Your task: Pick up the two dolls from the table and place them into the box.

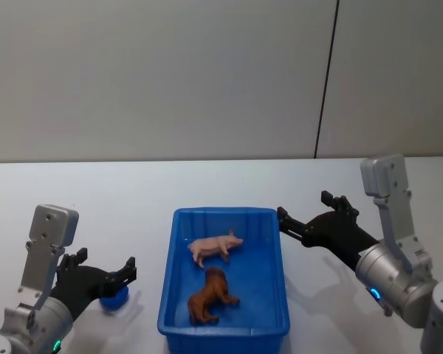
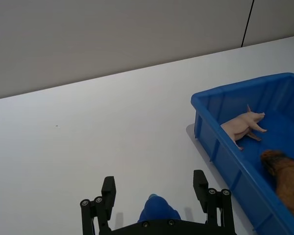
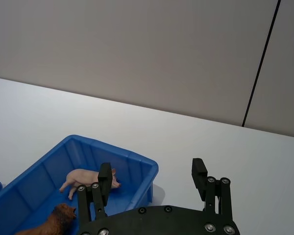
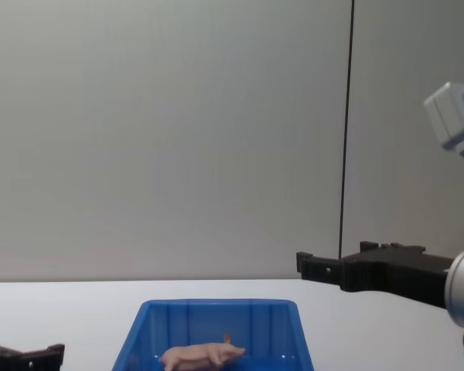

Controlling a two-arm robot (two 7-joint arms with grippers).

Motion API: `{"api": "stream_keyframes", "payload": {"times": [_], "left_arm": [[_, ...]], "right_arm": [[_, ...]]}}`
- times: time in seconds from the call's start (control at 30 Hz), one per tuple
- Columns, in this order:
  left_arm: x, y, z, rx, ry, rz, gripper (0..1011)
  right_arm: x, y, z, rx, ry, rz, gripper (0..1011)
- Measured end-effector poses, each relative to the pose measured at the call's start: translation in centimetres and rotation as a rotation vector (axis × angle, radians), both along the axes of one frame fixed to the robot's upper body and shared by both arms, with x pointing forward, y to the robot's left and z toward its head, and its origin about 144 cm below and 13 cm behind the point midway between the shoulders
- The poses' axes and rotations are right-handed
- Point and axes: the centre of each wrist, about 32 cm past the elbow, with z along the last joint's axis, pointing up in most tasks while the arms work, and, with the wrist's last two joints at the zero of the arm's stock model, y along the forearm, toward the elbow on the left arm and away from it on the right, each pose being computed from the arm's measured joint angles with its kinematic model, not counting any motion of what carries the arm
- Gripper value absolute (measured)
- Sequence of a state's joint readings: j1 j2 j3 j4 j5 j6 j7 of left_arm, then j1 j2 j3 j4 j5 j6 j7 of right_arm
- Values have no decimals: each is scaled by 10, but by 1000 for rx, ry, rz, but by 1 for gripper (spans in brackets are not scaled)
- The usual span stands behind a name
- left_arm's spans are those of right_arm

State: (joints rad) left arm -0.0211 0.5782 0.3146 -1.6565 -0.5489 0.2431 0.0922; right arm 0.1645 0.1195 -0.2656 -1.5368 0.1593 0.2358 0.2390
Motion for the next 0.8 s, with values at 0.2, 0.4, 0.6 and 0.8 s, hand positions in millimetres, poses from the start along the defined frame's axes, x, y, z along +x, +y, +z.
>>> {"api": "stream_keyframes", "payload": {"times": [0.2,0.4,0.6,0.8], "left_arm": [[3,5,-8,-8,25,-2,1001],[6,9,-14,-16,40,-6,1001],[8,12,-20,-25,56,-16,996],[10,14,-24,-32,72,-25,882]], "right_arm": [[0,0,0,0,0,0,1001],[0,0,0,0,0,0,1001],[0,0,0,0,0,0,1001],[0,0,0,0,0,0,1001]]}}
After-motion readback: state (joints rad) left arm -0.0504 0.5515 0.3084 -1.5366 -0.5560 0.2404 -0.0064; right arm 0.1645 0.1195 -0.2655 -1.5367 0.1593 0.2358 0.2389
